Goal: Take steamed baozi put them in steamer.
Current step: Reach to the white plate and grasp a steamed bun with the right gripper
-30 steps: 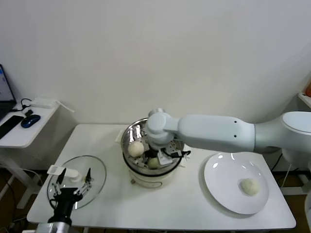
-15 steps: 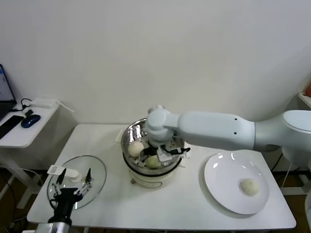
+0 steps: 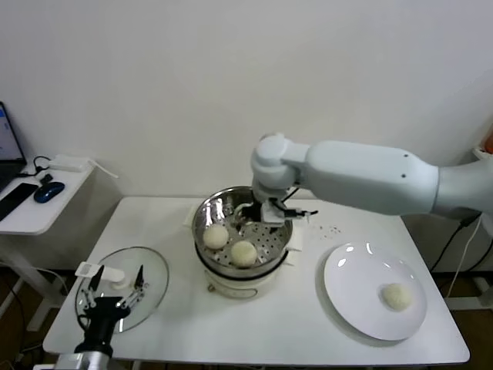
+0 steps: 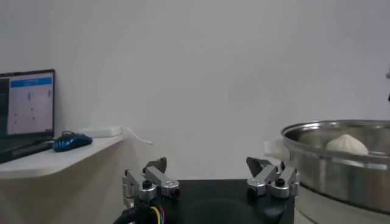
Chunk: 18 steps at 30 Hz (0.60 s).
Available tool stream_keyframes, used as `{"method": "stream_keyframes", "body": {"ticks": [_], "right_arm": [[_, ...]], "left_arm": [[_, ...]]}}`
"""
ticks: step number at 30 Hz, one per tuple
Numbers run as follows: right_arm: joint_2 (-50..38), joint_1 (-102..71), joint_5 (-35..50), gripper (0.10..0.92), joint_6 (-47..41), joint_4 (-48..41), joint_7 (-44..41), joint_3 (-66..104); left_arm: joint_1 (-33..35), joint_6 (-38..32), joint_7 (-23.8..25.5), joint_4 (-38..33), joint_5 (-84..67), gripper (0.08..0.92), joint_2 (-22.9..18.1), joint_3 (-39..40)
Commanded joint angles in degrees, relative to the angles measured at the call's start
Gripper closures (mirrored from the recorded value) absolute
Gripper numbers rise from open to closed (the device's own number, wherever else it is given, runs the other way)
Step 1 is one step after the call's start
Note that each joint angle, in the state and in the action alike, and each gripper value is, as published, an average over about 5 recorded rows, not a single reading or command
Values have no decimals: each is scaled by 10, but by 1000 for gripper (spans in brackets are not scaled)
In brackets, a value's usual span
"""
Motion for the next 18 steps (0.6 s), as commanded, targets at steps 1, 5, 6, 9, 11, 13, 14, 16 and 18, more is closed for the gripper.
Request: {"method": "stream_keyframes", "body": {"ticks": [1,5,6,9,11,13,14,16,18], "right_arm": [[-112,113,321,203,-214,-54,62,-124],[-170,118,385,203,-279,-65,63,-149],[-187,117,392,203,-290,-65,62,-157],[-237,111,396,203,-308,-61,59,-177],[-267,98,388,203,-314,-56,58,-178],[-298,78,372,203,-320,-51,56,-167],[-311,67,362,203,-322,-49,55,-159],[-342,36,336,203,-324,-41,54,-137],[-371,-4,309,203,-326,-31,55,-111]], "left_arm": [[-6,0,0,-3,-3,177,1,5],[-9,0,1,-4,-4,177,3,8],[-9,1,1,-6,-6,177,4,9],[-6,4,2,-14,-15,177,4,14],[-5,5,2,-19,-16,177,4,18],[-6,5,3,-20,-13,177,4,20],[-6,5,3,-19,-12,177,4,21],[-7,5,3,-17,-13,177,4,21],[-7,5,3,-16,-13,177,3,23]]}}
